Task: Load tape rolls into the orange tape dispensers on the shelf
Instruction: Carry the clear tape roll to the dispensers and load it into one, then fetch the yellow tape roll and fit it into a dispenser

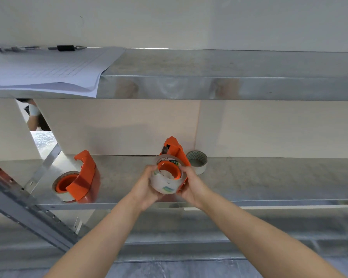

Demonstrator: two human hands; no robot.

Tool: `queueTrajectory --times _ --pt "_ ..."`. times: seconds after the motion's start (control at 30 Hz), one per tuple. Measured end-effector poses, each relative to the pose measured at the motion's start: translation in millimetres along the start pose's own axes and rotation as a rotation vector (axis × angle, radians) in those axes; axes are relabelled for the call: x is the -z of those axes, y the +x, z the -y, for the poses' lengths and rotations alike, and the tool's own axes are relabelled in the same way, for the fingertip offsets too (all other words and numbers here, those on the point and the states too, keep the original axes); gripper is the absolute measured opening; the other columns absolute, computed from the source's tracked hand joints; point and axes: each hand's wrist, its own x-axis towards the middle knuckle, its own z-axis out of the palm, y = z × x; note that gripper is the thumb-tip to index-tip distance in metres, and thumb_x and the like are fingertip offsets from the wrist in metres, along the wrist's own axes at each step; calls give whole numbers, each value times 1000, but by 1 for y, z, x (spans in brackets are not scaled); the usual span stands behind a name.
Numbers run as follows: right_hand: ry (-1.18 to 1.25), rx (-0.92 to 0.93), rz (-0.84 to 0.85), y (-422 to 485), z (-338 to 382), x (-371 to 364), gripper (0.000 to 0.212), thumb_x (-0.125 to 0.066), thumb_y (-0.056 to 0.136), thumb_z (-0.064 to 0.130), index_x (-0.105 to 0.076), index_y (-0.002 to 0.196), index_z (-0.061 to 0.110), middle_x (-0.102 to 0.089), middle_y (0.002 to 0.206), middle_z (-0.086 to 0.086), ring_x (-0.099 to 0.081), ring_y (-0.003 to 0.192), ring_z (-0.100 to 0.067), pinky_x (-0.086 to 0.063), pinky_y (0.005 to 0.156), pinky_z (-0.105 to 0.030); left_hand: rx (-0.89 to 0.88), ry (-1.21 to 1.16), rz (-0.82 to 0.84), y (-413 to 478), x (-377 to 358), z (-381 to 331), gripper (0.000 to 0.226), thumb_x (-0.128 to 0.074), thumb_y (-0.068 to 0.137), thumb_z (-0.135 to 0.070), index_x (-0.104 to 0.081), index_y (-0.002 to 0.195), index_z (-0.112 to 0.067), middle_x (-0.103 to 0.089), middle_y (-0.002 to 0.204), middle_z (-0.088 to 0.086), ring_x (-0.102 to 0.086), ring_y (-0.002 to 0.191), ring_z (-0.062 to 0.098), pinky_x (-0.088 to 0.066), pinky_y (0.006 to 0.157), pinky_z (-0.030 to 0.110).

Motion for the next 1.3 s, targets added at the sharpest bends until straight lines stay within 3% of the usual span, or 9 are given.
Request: queueTrajectory --times 0.13,0.23,0.3,0.37,0.7,1.0,1.13,1.23,1.3 --pt "-271 84 -64 18 -5 -3 33 -50 87 28 -53 120 30 -70 110 -2 -64 106 -20 -57 78 -35 46 421 -303 19 5 -1 33 -37 90 -45 -62 90 -22 -67 95 7 -61 87 22 -50 78 35" --pt "-443 119 -147 30 -10 -6 43 -47 88 33 -45 130 26 -62 124 -6 -58 115 -24 -44 104 -45 -3 721 -394 34 13 7 47 -24 95 -48 -57 111 -19 -64 115 14 -60 105 32 -52 85 40" --pt "-471 114 -174 35 -13 -6 43 -47 89 38 -47 130 24 -63 123 -6 -59 113 -23 -42 106 -45 -12 882 -398 40 21 13 55 -16 96 -47 -55 119 -15 -62 121 16 -58 110 35 -47 97 45" --pt "-458 75 -226 39 -17 -2 41 -47 90 38 -51 126 21 -65 119 -9 -60 111 -25 -43 105 -44 -4 951 -412 47 27 19 58 -14 97 -47 -57 119 -13 -62 120 16 -58 109 33 -45 97 40" --pt "-566 121 -396 48 -38 3 33 -41 95 28 -53 124 19 -60 126 -16 -50 122 -34 -36 109 -46 10 1052 -549 67 45 35 45 -25 100 -32 -44 132 -7 -39 140 20 -35 130 34 -30 108 40" --pt "-647 128 -367 43 -34 2 33 -41 94 30 -53 124 23 -62 124 -12 -51 121 -31 -36 109 -45 -51 1214 -552 73 45 36 44 -25 100 -30 -51 127 -7 -50 131 21 -42 122 35 -31 105 37" --pt "-579 190 -355 36 -14 16 35 -49 93 27 -54 123 11 -60 124 -10 -57 114 -26 -43 102 -36 -339 1026 -662 60 21 12 43 -46 95 -29 -47 130 -3 -43 134 19 -43 124 33 -34 106 38" --pt "-638 358 -534 33 20 44 34 -63 84 17 -54 116 9 -61 115 -11 -61 89 -17 -51 77 -21 -571 948 -453 64 -17 -12 40 -49 93 -16 -44 132 -5 -43 135 14 -44 125 23 -33 106 28" --pt "-738 376 -604 36 39 68 51 -66 80 13 -47 127 6 -54 127 -14 -57 99 -20 -48 84 -26 -510 883 -256 76 -49 -13 47 -46 90 -4 -39 137 -9 -42 140 9 -42 129 18 -31 103 21"
